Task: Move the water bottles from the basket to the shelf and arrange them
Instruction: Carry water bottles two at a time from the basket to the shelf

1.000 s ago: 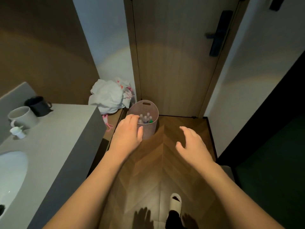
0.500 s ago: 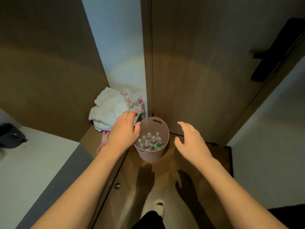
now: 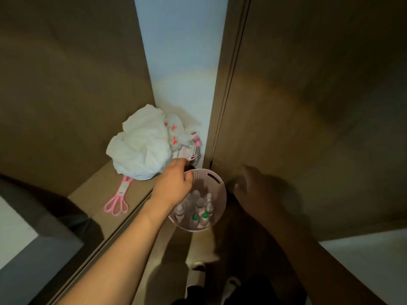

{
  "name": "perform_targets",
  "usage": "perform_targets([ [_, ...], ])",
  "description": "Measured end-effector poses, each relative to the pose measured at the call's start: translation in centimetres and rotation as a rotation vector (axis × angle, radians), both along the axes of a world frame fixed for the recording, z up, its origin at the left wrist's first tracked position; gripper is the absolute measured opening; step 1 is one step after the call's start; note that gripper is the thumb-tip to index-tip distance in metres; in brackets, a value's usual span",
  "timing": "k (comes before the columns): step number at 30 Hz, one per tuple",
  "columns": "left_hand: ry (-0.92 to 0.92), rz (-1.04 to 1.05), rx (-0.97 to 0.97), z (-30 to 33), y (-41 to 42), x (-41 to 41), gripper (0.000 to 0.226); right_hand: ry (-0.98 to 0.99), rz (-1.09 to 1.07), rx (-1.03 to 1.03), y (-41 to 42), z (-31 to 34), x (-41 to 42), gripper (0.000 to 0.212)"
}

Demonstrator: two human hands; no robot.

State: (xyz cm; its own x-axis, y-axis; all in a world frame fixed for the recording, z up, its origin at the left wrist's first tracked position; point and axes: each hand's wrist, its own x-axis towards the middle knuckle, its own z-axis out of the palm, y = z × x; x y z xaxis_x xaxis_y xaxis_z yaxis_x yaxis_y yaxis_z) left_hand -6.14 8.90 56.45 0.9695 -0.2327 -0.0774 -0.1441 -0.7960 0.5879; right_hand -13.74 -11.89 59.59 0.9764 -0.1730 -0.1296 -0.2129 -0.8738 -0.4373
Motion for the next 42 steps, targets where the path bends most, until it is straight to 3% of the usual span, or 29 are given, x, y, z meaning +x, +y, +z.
perform_targets([
  [5,0.141,0.158,0.081,-2.6,-0.2,2.6,0.028,0.077,0.286,0.071,-1.0,-3.0,7.7,0.047],
  [9,0.205,0.362,0.076,-3.5,-0.4,2.8,0.027,0.133,0.508,0.051,-1.4,-5.7,12.9,0.053],
  [17,0.324,0.531,0.113,-7.5,0.0,5.3,0.034,0.376,0.807,-0.036,1.8,-14.1,20.5,0.054],
  [20,0.393,0.465,0.123,-14.6,-0.3,7.1,0.035,0.443,0.821,-0.072,2.7,-21.3,22.3,0.051],
  [28,0.740,0.381,0.212,-47.9,-2.5,11.6,0.058,0.475,0.882,-0.259,4.1,-51.9,24.7,0.039],
  [32,0.810,0.408,0.308,-59.6,-3.0,12.2,0.076,0.486,0.951,-0.317,5.0,-63.7,24.6,0.038],
  [38,0.706,0.414,0.423,-66.3,-2.8,12.4,0.070,0.413,1.011,-0.337,6.2,-70.7,25.7,0.031],
  [42,0.662,0.455,0.303,-65.1,-2.6,12.1,0.064,0.469,1.011,-0.322,5.6,-69.7,26.2,0.033],
])
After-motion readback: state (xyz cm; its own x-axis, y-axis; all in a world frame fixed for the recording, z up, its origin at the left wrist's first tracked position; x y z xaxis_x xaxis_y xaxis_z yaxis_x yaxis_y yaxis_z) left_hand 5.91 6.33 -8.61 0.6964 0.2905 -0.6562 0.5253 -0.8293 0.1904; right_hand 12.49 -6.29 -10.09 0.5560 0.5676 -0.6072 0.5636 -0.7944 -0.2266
